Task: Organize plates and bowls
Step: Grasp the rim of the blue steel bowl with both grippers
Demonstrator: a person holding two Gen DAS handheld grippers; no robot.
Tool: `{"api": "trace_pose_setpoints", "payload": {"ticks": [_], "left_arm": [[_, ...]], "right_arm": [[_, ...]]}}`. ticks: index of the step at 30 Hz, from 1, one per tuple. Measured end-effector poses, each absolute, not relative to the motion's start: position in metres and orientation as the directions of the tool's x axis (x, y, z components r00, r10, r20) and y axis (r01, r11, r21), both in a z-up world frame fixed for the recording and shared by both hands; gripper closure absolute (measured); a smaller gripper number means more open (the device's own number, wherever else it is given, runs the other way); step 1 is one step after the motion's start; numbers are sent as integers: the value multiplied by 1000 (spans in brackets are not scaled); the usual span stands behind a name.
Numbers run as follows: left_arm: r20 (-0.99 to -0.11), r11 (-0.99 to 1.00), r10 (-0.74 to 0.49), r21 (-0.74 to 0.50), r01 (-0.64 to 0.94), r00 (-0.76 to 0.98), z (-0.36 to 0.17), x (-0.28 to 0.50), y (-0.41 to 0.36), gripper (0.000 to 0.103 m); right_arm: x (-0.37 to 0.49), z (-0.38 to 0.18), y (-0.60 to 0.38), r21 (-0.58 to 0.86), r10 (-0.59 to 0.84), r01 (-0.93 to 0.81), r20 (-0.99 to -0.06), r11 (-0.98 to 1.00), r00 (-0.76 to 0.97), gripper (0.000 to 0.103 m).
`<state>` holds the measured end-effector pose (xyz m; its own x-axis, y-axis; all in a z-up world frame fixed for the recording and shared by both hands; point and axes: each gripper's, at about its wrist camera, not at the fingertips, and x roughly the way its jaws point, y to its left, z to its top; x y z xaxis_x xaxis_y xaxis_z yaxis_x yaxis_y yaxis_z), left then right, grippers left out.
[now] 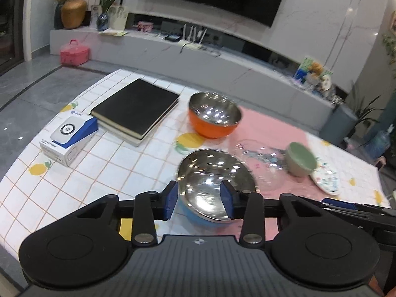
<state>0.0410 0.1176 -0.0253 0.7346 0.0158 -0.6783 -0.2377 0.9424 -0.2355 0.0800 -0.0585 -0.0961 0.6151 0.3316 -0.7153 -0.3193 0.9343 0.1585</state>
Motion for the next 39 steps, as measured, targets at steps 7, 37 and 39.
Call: {"api": "trace_pose_setpoints", "payload": {"ticks": [7,37,39], "left_arm": [[-735,908,-40,-310,-282,677,-55,70,140,57],[-765,910,-41,-295,-293,643,-46,40,137,94],[-774,907,-48,-298,-297,631,-46,30,136,94]], "right_arm": [[119,-127,-28,190,334,-306,-775,933,536,58],[91,-121,-32,282,405,-311,-783,908,472,93],[78,-121,-35,293,412,-309,-789,905,456,93]]}}
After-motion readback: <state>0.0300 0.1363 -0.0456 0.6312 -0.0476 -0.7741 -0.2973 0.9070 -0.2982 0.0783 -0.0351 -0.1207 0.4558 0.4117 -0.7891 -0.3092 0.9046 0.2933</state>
